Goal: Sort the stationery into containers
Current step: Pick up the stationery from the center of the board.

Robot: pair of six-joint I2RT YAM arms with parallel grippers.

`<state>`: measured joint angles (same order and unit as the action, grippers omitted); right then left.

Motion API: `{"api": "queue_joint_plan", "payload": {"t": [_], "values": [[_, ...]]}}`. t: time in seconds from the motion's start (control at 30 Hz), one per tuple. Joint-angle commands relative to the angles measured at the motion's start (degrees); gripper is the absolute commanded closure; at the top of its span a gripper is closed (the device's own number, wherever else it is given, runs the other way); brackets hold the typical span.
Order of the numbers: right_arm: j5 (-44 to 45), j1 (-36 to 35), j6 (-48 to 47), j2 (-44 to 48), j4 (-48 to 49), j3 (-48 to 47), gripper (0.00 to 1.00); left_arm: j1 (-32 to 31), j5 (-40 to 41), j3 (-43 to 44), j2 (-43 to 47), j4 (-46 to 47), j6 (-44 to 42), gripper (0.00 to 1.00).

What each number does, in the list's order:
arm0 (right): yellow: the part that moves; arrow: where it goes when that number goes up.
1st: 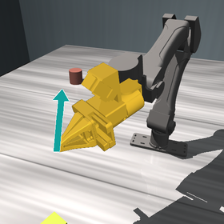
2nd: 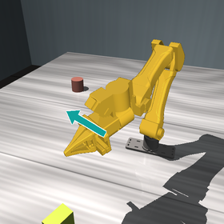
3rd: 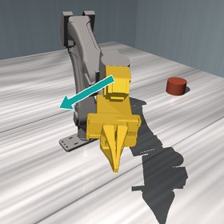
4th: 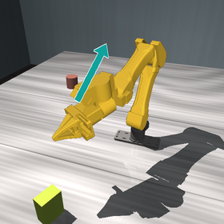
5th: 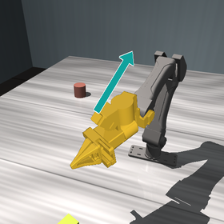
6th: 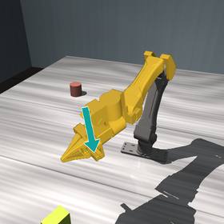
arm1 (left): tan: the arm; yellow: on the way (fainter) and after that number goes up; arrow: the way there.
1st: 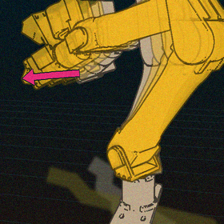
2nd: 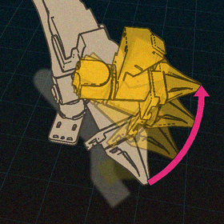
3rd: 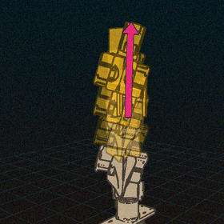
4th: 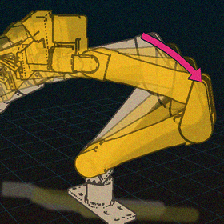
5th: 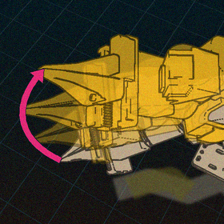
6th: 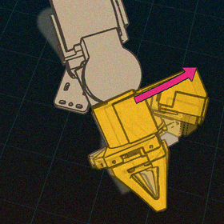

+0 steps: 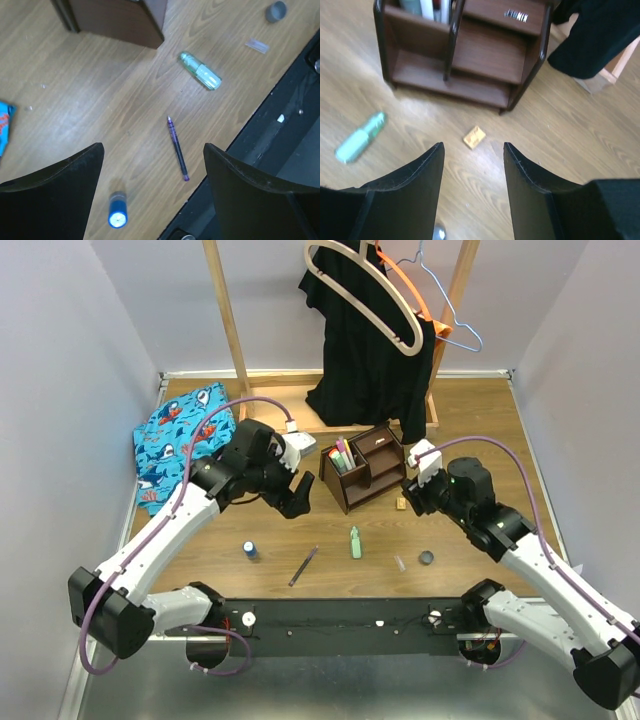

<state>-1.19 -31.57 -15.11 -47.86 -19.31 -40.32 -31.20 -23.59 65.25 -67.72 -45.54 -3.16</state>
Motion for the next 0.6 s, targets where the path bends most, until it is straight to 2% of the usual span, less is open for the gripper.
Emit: {"api": "queue_joint_plan", "payload": {"t": [0.0,0.03,0.17,0.23,0.27,0.37,0.4,0.5,0.57], "values": [[-6.0,-0.3,-8.9,-0.6,-16.6,-8.5,0.43,-0.5,7.6,-3.8,1.8,2.6,11.9,0.09],[-7.2,-0.3,-12.4,-0.7,-19.9,-9.0,0.43,-0.5,7.5,-5.0,2.0,3.1,13.0,0.08],[-12.6,-0.3,-16.5,-1.1,-21.8,-9.9,0.41,-0.2,9.3,-5.9,2.9,5.9,12.8,0.05],[-18.7,-0.3,-17.8,-2.3,-21.2,-11.7,0.33,1.8,11.7,-3.0,2.7,5.7,7.4,0.03],[-20.1,-0.3,-17.3,-3.1,-20.0,-12.1,0.29,5.6,16.7,-1.6,2.2,5.5,5.8,0.01],[-25.3,-0.3,-15.2,-7.3,-13.3,-13.6,0.28,14.5,18.8,2.4,1.1,5.5,1.1,0.01],[-29.5,-0.3,-14.8,-10.1,-11.6,-14.3,0.28,19.7,19.8,3.3,0.8,5.2,1.0,0.01],[-34.4,-1.0,-7.6,-17.1,-3.2,-19.2,0.24,29.7,19.1,7.2,0.9,0.5,1.8,0.01],[-36.4,-1.7,-4.3,-26.0,-1.5,-25.9,0.23,33.9,17.8,7.2,2.2,-1.2,2.2,0.01]]}}
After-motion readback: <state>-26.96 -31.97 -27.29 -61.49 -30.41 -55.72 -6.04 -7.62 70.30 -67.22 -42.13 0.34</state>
